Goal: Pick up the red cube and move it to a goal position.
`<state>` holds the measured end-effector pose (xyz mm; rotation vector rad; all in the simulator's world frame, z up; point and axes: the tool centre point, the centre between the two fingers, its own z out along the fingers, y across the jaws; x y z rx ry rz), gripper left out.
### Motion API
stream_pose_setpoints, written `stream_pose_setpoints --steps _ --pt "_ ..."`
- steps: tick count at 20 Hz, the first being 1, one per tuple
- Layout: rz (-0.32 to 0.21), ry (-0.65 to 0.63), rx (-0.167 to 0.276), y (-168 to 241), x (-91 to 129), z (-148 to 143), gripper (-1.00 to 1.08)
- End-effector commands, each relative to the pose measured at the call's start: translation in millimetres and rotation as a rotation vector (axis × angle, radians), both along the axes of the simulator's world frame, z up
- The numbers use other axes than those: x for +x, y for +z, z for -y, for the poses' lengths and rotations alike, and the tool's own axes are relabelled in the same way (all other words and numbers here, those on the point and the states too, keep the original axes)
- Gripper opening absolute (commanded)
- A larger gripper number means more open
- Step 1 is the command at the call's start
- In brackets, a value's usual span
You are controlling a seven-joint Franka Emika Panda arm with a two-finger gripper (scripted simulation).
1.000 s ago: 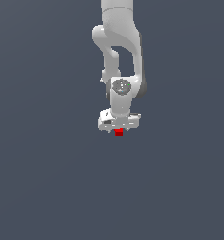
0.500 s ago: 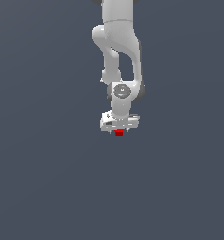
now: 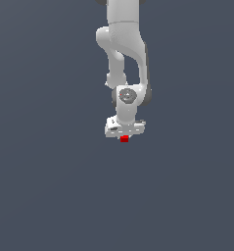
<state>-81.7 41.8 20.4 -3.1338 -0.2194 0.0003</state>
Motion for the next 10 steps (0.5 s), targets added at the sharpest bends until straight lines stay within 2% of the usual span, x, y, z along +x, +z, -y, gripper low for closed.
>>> stream_pose_setpoints --steps 1,10 --pt "0.0 0.0 0.0 -0.2 0.1 -0.1 -1.0" --pt "0.0 0.0 0.0 14.5 1.2 -6.5 -1.0"
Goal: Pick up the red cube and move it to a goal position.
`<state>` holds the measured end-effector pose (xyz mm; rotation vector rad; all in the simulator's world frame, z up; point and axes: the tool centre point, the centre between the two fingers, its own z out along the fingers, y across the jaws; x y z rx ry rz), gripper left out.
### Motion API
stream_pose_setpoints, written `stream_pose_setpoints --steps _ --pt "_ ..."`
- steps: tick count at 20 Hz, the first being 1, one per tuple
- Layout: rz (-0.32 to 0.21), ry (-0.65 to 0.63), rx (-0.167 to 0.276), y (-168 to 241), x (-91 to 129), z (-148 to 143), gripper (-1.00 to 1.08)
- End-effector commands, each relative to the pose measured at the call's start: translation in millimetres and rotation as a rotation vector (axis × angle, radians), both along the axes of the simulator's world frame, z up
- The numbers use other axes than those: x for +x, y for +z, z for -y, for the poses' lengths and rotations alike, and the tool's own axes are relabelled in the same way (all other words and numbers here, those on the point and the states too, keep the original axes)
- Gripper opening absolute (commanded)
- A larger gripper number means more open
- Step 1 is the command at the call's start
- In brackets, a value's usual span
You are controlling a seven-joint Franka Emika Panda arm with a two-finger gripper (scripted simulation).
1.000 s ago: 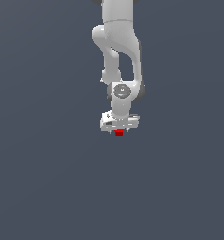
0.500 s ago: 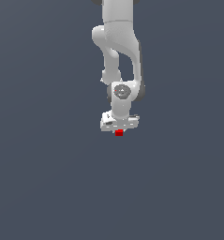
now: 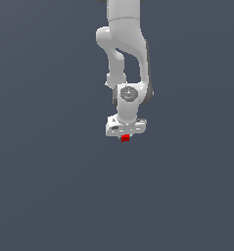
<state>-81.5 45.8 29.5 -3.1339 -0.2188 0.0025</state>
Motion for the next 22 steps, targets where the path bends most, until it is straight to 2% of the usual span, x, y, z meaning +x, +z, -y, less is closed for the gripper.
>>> stream_pose_setpoints --steps 1,13,22 --pt "0.002 0.001 0.0 9.9 1.3 -4.4 -1.0" --pt "0.002 0.0 0.0 90.0 9.7 -40.1 -1.0" --pt "0.002 0.0 0.0 112.9 13.3 -50.4 -1.0"
